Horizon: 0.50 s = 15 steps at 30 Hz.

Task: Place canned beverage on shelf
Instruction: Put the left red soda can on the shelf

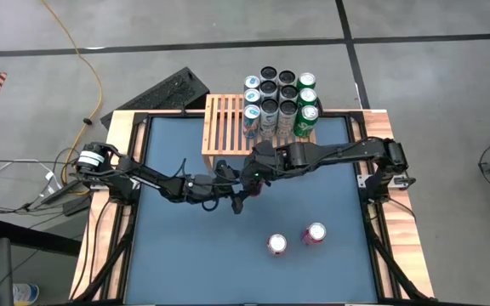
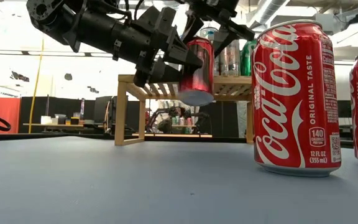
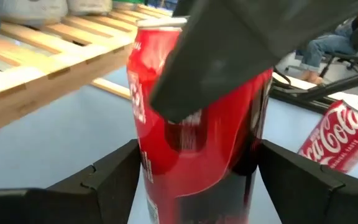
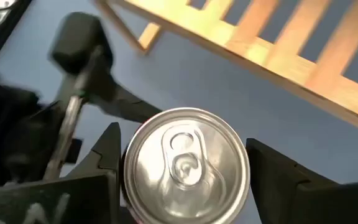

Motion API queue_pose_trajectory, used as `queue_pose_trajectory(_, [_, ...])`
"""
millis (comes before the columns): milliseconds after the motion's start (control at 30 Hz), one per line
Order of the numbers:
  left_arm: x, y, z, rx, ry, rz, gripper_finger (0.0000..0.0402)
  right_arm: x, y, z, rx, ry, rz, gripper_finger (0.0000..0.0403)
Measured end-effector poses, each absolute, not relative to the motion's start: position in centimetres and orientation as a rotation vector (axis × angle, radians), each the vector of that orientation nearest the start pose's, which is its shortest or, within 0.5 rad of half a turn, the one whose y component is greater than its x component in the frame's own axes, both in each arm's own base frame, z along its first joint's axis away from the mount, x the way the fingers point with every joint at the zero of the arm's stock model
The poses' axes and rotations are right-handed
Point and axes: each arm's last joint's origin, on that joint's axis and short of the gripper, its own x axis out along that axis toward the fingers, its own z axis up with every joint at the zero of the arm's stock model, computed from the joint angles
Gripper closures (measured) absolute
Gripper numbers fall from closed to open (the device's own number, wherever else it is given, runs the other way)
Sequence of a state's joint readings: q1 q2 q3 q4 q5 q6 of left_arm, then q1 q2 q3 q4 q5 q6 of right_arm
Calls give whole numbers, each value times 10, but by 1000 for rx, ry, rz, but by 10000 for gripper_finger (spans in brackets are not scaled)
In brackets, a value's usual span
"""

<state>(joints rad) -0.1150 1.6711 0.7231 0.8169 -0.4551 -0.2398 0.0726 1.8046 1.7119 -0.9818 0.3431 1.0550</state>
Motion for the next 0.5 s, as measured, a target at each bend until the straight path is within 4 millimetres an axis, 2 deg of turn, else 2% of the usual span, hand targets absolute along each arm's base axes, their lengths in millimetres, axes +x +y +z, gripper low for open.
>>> queue_pose_trajectory(233, [332,-30,190,-227,99,210,138,370,31,326,615,815,-640,157])
queue_pose_trajectory(333, [332,-31,191,-231,91,203,137,365,34,336,603,775,-634,156])
queue_pose_trajectory(500, [332,-30,191,-222,89,211,138,365,35,335,575,780,-626,155])
